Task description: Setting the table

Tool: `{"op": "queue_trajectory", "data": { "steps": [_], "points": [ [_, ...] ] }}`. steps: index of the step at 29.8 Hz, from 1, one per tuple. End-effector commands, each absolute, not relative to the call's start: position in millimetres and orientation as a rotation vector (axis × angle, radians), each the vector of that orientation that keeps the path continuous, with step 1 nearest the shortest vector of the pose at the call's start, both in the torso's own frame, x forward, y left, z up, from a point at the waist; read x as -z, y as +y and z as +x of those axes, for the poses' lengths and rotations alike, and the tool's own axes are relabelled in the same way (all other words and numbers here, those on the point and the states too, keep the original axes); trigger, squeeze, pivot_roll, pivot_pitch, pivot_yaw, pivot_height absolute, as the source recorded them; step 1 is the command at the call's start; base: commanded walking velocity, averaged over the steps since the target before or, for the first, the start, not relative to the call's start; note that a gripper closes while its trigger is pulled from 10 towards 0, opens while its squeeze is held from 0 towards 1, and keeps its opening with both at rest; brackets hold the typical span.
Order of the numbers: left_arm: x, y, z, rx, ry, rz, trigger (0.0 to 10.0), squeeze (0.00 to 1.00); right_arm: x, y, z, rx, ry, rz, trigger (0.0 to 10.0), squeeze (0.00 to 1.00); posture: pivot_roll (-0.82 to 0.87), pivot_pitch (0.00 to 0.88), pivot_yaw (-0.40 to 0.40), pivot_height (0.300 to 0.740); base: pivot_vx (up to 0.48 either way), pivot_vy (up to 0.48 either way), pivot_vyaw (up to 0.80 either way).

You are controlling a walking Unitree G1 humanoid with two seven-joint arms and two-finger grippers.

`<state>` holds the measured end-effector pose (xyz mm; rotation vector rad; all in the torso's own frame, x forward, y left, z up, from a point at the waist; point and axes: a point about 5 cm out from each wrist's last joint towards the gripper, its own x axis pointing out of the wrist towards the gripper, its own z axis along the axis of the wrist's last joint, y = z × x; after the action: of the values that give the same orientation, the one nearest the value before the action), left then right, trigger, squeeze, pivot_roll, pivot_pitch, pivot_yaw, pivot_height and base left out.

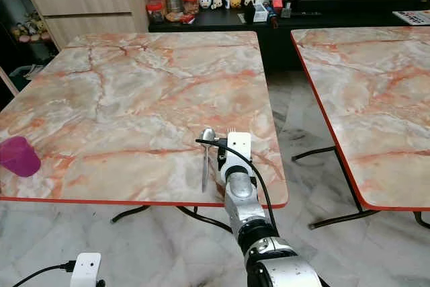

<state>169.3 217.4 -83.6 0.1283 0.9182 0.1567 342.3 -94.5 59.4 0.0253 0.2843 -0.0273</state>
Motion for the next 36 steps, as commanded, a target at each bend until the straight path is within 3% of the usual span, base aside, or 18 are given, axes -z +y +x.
{"op": "queue_trajectory", "data": {
  "steps": [1, 24, 25, 26, 28, 29, 36],
  "points": [
    [85, 221, 166, -0.157, 0.939, 0.131, 10.0, 0.0, -56, -95, 341, 0.04, 0.31, 0.044, 10.0, 0.0, 0.04, 0.033, 0.06, 0.74, 0.0, 0.0, 0.0],
    [86, 218, 165, -0.147, 0.952, 0.111, 10.0, 0.0, -47, -91, 338, 0.021, 0.419, 0.004, 10.0, 0.0, 0.04, 0.03, 0.051, 0.74, 0.0, 0.0, 0.0],
    [87, 216, 165, -0.138, 0.958, 0.104, 10.0, 0.0, -43, -93, 336, 0.03, 0.454, -0.003, 9.4, 0.0, 0.04, 0.03, 0.049, 0.74, 0.0, 0.0, 0.0],
    [87, 216, 165, -0.135, 0.959, 0.102, 10.0, 0.0, -41, -93, 336, 0.027, 0.468, -0.015, 7.7, 0.0, 0.04, 0.029, 0.048, 0.74, 0.0, 0.0, 0.0],
    [87, 215, 164, -0.134, 0.961, 0.1, 10.0, 0.0, -40, -94, 335, 0.019, 0.48, -0.033, 7.3, 0.0, 0.04, 0.03, 0.047, 0.74, 0.0, 0.0, 0.0],
    [87, 215, 164, -0.133, 0.963, 0.095, 10.0, 0.0, -39, -93, 335, 0.008, 0.484, -0.042, 0.0, 0.0, 0.04, 0.03, 0.046, 0.74, 0.0, 0.0, 0.0],
    [88, 213, 163, -0.127, 0.971, 0.079, 10.0, 0.0, -37, -93, 334, -0.002, 0.514, -0.063, 0.0, 0.0, 0.04, 0.031, 0.042, 0.74, 0.0, 0.0, 0.0]
  ]
}}
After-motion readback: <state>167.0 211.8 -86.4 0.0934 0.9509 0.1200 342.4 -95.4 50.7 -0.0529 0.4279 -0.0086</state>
